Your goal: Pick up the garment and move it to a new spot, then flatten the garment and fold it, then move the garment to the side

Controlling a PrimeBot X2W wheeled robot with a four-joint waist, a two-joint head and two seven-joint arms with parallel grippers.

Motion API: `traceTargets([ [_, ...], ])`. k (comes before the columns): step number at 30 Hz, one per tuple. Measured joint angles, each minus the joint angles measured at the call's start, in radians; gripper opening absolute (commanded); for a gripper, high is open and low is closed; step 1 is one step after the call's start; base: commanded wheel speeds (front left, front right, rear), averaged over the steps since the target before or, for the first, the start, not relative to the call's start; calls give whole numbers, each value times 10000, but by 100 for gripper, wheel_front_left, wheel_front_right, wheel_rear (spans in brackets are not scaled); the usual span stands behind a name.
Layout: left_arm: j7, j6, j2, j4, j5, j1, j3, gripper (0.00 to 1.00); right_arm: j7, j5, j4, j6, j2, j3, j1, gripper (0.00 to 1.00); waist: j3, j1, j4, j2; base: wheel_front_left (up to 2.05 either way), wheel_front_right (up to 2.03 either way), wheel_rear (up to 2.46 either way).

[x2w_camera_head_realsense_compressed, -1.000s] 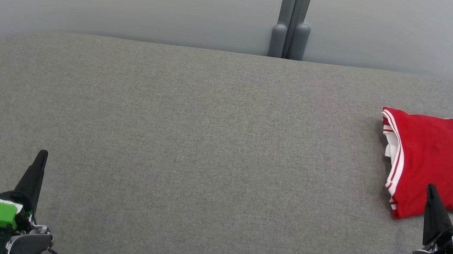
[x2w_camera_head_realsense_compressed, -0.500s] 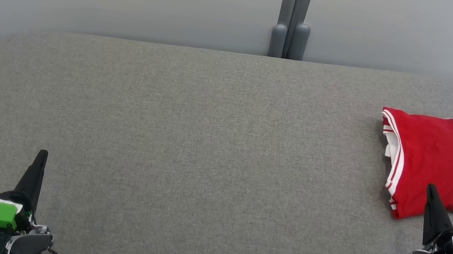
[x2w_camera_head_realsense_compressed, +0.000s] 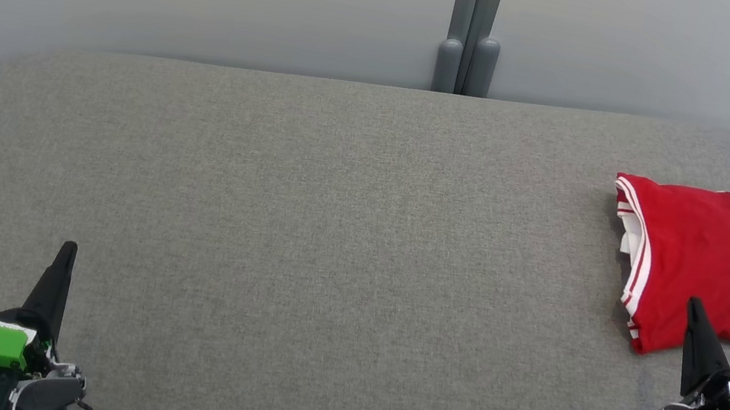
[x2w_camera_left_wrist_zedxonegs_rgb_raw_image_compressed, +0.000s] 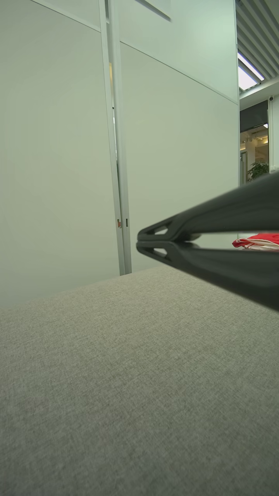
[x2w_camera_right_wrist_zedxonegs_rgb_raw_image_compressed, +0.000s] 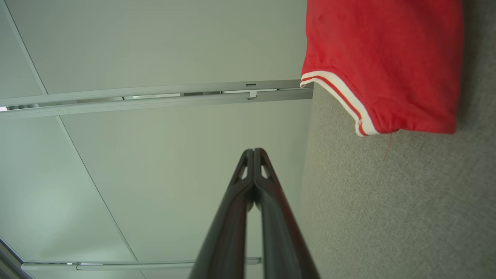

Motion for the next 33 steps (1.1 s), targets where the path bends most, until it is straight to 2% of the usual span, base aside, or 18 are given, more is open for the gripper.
traceTargets([
  [33, 0, -2, -2, -13, 0, 0, 6, 0, 29, -4, -6, 0, 31, -25, -1, 0, 2, 0, -1, 0, 0, 0, 0],
])
